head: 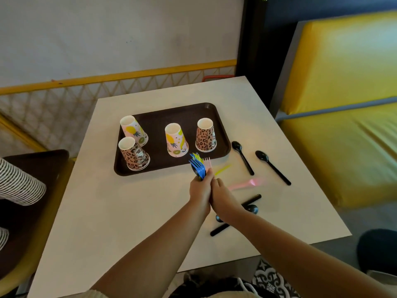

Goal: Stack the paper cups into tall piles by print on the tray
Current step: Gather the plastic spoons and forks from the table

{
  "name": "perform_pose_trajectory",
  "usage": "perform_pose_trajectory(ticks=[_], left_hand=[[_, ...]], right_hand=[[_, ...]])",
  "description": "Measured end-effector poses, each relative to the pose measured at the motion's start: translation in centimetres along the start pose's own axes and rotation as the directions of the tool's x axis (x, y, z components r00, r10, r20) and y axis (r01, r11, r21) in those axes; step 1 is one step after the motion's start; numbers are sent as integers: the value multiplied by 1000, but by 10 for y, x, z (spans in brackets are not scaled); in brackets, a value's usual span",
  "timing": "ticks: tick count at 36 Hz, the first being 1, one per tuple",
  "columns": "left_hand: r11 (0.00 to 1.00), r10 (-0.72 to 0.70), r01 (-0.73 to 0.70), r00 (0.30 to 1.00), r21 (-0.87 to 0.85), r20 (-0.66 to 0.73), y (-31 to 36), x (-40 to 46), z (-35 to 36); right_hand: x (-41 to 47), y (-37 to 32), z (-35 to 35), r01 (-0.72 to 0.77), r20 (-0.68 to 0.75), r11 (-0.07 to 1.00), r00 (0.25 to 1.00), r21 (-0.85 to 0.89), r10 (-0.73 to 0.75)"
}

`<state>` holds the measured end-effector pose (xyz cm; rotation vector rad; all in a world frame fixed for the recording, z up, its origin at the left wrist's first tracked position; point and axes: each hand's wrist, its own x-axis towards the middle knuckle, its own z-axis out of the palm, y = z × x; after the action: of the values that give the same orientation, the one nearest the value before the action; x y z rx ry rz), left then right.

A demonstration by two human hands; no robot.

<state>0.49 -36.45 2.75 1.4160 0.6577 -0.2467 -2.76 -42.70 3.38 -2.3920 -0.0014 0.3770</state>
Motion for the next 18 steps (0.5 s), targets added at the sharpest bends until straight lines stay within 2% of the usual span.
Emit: perform_pose_trajectory(ticks=[5,9,15,18], left_hand=[[998,15,-18,999,62,42,6,4,5],[985,113,-130,983,110,146,13,6,8],[918,264,-334,917,214,300,16,9,9],[890,257,-370,890,267,377,12,10,10]], right_hand=[[-2,13,-7,5,-16,1000,1000,1,-5],[-10,26,-16,-76,-92,997,993,31,78],[-17,48,-17,-280,-144,959,949,30,282],[-25,55,-10,-383,-123,924,916,11,381]])
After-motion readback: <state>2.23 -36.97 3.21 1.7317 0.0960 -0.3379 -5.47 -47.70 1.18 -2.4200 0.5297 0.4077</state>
